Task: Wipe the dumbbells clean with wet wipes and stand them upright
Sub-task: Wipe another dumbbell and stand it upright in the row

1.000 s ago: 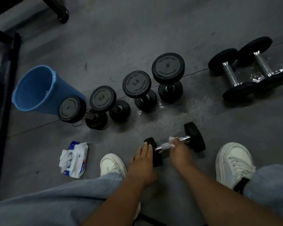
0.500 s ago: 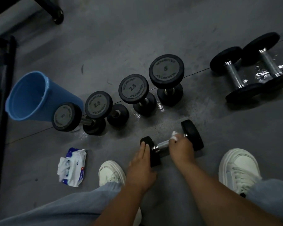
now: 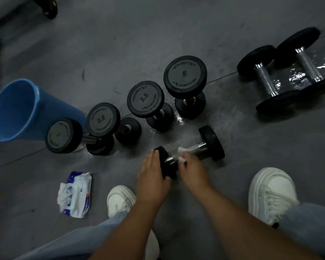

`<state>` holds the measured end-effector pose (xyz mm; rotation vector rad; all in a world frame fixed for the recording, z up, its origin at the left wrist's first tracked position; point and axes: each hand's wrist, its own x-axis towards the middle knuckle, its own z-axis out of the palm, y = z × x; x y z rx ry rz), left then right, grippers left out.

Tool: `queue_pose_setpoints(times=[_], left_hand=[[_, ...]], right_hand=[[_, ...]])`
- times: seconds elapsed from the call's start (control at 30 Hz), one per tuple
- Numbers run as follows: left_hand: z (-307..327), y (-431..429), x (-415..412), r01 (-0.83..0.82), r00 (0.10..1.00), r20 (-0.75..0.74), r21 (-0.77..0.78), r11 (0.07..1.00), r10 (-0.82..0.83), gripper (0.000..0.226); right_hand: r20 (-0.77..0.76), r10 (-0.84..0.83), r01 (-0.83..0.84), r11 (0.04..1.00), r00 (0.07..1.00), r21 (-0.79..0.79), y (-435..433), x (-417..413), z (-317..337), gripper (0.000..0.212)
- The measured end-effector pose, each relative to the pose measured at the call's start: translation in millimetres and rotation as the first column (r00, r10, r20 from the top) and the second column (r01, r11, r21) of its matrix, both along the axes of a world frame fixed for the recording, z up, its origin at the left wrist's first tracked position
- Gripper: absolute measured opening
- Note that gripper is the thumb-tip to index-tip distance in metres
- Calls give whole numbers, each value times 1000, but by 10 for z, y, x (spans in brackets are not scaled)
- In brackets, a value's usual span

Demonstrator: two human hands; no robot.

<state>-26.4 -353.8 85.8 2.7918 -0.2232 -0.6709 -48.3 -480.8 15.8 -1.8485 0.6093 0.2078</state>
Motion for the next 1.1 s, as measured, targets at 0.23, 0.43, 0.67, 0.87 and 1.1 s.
queue_pose_setpoints(times=[0.23, 0.43, 0.67, 0.87, 1.1], left_hand=[[-125, 2, 98, -23, 998, -51, -40, 999, 21, 99], [-190, -19, 111, -142, 989, -46, -131, 981, 137, 97], [-207, 13, 173, -208, 978, -14, -150, 967, 208, 93], [-104, 28, 139, -259, 965, -18, -198, 945, 261, 79], [-41, 39, 0, -269, 961, -2, -244, 932, 277, 73]], right_hand=[[-112, 94, -86, 993, 989, 77, -70, 246, 54, 23], [-171, -46, 30, 995, 984, -96, -127, 284, -10, 23], [-75, -271, 268, 962, 960, -45, -41, 242, -78, 23], [-62, -249, 253, 965, 967, 74, 38, 253, 42, 18], [-171, -73, 95, 987, 983, 126, 70, 197, 82, 16]])
